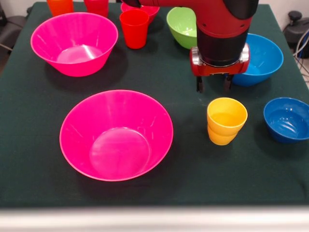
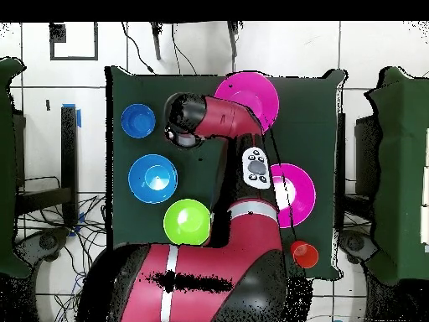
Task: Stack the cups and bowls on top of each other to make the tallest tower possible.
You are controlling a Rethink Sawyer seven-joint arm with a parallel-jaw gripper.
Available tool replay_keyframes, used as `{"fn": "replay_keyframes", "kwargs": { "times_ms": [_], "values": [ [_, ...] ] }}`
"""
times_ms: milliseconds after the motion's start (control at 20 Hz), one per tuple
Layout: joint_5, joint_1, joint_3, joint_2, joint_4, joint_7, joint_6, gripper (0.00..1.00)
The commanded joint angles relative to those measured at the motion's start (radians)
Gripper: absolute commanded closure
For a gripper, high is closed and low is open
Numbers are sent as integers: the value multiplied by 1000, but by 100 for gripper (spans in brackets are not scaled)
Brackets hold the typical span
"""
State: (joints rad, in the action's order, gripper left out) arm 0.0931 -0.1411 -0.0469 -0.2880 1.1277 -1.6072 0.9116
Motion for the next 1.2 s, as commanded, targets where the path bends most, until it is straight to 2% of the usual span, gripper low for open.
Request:
{"fn": "replay_keyframes", "kwargs": {
  "times_ms": [50, 250, 600, 750, 900, 1200],
  "values": [
    [-3, -7, -90, -2, -61, -35, 43, 0],
    [-4, -11, -93, 2, -61, -30, 25, 0],
    [-19, -15, -92, 50, -136, -12, 32, 0],
    [-23, -16, -88, 46, -116, -14, 9, 0],
    [-29, -22, -91, 84, -143, -7, -16, 0],
    [-44, -27, -88, 108, -163, 9, -30, 0]
  ]
}}
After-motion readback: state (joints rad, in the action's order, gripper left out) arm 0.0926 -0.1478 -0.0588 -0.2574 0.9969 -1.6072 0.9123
